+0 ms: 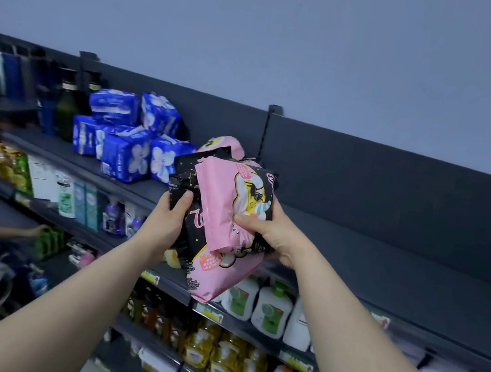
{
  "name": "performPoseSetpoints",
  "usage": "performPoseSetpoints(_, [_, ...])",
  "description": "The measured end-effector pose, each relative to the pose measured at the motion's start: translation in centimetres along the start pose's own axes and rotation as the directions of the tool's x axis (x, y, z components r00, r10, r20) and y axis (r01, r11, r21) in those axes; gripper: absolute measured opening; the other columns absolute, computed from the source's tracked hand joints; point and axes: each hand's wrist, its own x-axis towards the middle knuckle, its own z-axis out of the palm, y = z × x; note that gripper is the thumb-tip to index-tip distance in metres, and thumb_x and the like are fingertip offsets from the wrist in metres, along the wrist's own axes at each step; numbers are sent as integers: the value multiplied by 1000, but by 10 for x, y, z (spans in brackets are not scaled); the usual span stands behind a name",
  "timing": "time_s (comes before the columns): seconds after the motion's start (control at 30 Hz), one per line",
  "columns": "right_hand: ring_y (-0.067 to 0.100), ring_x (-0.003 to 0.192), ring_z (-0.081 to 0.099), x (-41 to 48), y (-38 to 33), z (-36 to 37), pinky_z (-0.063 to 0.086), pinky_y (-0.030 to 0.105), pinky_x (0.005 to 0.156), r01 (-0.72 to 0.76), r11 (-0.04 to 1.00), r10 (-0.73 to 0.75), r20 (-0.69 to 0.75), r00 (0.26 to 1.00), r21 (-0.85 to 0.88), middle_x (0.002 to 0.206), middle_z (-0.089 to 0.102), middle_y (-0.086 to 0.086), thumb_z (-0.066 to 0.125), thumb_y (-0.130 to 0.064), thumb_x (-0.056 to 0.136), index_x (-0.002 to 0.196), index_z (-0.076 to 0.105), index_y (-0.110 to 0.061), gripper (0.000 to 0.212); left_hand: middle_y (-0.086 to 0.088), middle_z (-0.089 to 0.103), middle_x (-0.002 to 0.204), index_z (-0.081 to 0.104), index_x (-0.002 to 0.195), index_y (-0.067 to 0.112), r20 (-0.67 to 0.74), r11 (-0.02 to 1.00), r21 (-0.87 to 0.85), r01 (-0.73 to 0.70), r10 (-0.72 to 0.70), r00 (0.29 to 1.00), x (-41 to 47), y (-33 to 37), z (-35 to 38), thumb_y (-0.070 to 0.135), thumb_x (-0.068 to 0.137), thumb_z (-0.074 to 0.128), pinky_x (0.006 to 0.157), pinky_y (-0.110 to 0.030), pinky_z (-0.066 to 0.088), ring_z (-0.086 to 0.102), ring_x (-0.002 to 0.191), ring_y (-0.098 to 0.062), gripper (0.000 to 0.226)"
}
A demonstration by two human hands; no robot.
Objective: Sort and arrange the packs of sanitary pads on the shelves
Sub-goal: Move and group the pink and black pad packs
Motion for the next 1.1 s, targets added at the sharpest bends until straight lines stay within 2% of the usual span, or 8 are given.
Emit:
performPoseSetpoints(0.23, [13, 112, 61, 96, 14, 18, 45, 39, 104, 10, 1000, -7, 90, 996, -24, 120, 66, -7, 88, -23, 66, 138, 40, -32, 88, 0, 65, 112, 45, 126, 25, -125, 1000, 11, -1, 3, 992, 70, -6, -20, 46, 98, 48, 69, -32, 52, 65, 95, -19, 35])
performPoseSetpoints(0.37, [7, 106, 61, 142, 24, 18, 49, 23, 86, 45, 999, -45, 76, 996, -3, 119, 65, -7, 83, -13, 73, 138, 39, -28, 80, -3, 65, 118, 45, 130, 27, -177, 998, 66, 0, 12, 984, 120, -16, -22, 54, 95, 49, 90, -45, 54, 66, 100, -23, 45])
performPoseSetpoints(0.5, [1, 101, 61, 181, 39, 19, 47, 8, 72, 94, 996, -94, 31, 995, -5, 119, 64, -7, 83, -8, 72, 134, 43, -24, 76, -4, 65, 116, 45, 130, 25, -222, 997, 75, 35, -17, 975, 160, -28, -17, 52, 97, 46, 92, -48, 53, 66, 98, -23, 43])
performPoseSetpoints(0.6, [4, 108, 61, 205, 53, 18, 51, 17, 89, 109, 994, -110, -41, 993, -17, 124, 63, -5, 85, -7, 69, 135, 42, -24, 81, -3, 62, 122, 45, 127, 26, -250, 992, 124, 25, 7, 968, 182, -35, -12, 48, 99, 44, 95, -41, 49, 62, 105, -22, 36])
performPoseSetpoints(0.67, [-12, 100, 58, 215, 55, 17, 49, 19, 96, 100, 995, -102, -90, 991, -25, 116, 61, -13, 85, -7, 70, 135, 42, -23, 80, -5, 52, 134, 41, 135, 22, -275, 985, 172, 24, 25, 961, 198, -41, -9, 47, 99, 43, 96, -38, 44, 56, 113, -25, 43])
performPoseSetpoints(0.77, [-25, 87, 45, 230, 57, 15, 38, 0, 81, 51, 995, -64, -169, 984, -80, 107, 43, -22, 83, -13, 74, 137, 34, -32, 83, -11, 34, 145, 26, 145, 15, -333, 955, 286, 81, 20, 943, 222, -48, -5, 45, 100, 41, 103, -42, 35, 44, 125, -37, 56])
performPoseSetpoints(0.9, [20, 132, 30, 253, 65, 20, 29, 36, 112, -72, 984, 21, -296, 955, -164, 143, 24, 5, 90, -41, 59, 146, 19, -49, 112, -19, 23, 151, 12, 151, 10, -397, 904, 376, 201, -39, 917, 251, -54, 0, 47, 99, 40, 108, -53, 28, 33, 131, -49, 70])
performPoseSetpoints(1.1, [28, 134, 29, 272, 64, 29, 31, 45, 114, -164, 965, 74, -387, 919, -205, 143, 14, 3, 88, -50, 55, 143, 16, -56, 114, -22, 29, 147, 15, 146, 3, -350, 836, 502, 221, -37, 936, 271, -55, -12, 47, 99, 41, 104, -50, 30, 37, 127, -48, 70])
